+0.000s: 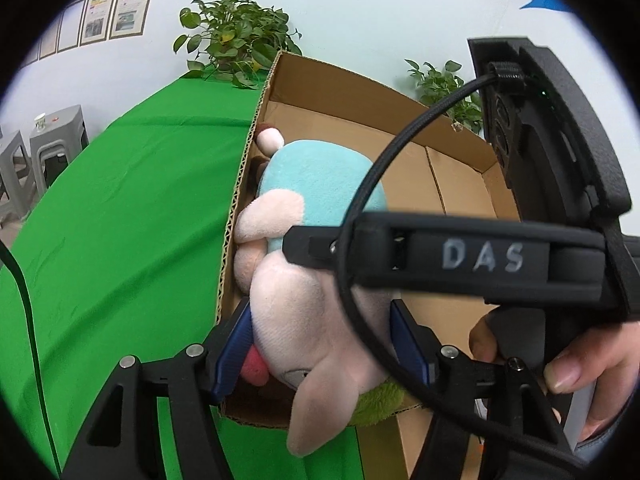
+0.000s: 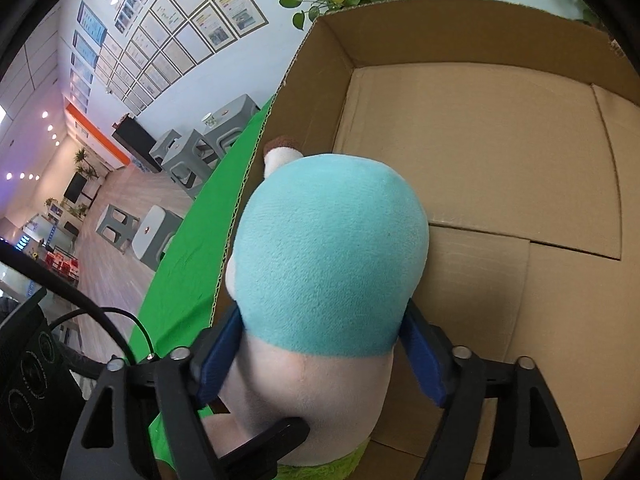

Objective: Organize objects
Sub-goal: 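Lower the plush toy into the box and open the right gripper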

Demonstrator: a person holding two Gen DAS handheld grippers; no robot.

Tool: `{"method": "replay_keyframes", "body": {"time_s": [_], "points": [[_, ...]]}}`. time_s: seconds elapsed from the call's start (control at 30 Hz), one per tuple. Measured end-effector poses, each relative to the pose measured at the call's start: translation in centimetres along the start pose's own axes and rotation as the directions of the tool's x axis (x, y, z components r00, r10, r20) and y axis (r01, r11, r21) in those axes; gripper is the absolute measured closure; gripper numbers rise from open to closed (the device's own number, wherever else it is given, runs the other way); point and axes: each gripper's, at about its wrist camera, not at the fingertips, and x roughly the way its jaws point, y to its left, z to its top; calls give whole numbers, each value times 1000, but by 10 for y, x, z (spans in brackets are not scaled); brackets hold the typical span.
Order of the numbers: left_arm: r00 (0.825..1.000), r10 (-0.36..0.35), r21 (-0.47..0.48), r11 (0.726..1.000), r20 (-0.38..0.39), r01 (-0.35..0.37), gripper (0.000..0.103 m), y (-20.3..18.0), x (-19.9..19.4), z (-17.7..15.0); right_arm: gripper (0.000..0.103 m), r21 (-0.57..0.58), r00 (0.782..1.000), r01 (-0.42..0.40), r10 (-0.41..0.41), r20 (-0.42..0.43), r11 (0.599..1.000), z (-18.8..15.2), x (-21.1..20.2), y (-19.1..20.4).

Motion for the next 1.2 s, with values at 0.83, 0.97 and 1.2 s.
{"method": "replay_keyframes", "body": {"time_s": [0.83,0.97,1.2], "points": [[998,54,41,998,37,-56,40,11,-49,4,42,70,998,-43,39,51,997,2,1,15],[993,90,90,991,76,-97,38,9,-52,9,24,69,992,34,-42,119,997,-3,-28,22],[968,188,144,966,165,-213,23,-6,-59,11,1,42,960,155,-161,229,987,-56,-124,9]]}}
